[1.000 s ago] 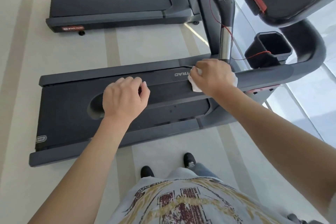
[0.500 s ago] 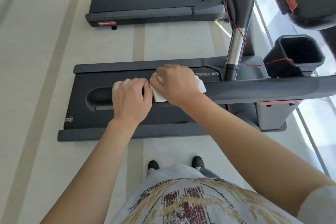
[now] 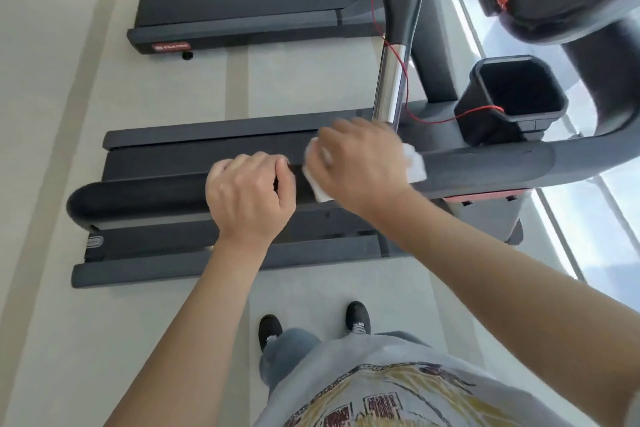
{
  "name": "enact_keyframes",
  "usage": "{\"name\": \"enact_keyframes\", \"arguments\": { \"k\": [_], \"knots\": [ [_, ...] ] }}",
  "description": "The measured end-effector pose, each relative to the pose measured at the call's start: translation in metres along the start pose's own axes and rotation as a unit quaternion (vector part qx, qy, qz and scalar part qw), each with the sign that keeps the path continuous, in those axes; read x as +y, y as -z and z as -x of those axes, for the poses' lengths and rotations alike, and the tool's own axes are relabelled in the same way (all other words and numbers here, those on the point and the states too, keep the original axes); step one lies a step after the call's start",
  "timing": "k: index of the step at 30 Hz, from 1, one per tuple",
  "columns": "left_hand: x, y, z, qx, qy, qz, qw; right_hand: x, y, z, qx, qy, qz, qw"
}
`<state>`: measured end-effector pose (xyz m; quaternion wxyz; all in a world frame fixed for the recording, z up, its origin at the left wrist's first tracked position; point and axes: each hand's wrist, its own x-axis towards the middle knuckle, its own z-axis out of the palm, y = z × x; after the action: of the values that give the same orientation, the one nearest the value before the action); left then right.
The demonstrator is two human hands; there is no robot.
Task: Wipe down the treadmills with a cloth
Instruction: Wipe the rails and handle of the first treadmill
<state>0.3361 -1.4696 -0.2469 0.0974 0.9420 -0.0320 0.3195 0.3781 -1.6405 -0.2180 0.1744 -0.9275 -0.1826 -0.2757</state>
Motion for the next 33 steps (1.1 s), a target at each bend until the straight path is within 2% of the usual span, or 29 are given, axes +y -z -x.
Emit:
{"name": "enact_keyframes", "arguments": {
  "k": [4,7,11,15,18,21,25,27,31,33],
  "knots": [
    [-0.001,0.005,-0.002,0.008,0.049,0.02,0.999,-0.037,-0.024,-0.013,-0.021,0.042,-0.048,0.998],
    [0.0,0.011,0.001,-0.018,0.024,0.023,0.999,-0.026,-0.015,-0.007,0.0,0.057,-0.076,0.996],
    [-0.001,0.013,0.004,-0.031,0.001,0.027,0.999,0.015,0.016,0.009,-0.022,0.097,-0.078,0.992],
    [-0.001,0.004,0.003,0.007,0.011,0.013,1.0,0.091,0.052,0.022,-0.026,0.047,-0.021,0.998],
    [-0.003,-0.001,0.004,0.024,-0.005,0.003,1.0,0.112,0.065,0.03,-0.018,0.026,0.016,0.999],
    [-0.003,-0.002,0.003,0.025,-0.005,-0.003,1.0,0.076,0.052,0.023,0.007,0.008,0.006,1.0],
    [-0.001,0.002,0.004,0.005,0.013,-0.006,1.0,-0.013,0.003,0.002,0.002,0.05,-0.053,0.997],
    [-0.002,0.007,0.002,-0.009,0.039,0.016,0.999,-0.035,-0.01,-0.006,-0.012,0.061,-0.063,0.996],
    [-0.004,0.019,0.004,-0.059,0.017,0.061,0.996,-0.015,0.002,0.006,-0.009,0.103,-0.084,0.991],
    [-0.004,0.02,0.004,-0.054,0.02,0.073,0.996,0.014,0.02,0.018,-0.01,0.117,-0.074,0.99]
  ]
}}
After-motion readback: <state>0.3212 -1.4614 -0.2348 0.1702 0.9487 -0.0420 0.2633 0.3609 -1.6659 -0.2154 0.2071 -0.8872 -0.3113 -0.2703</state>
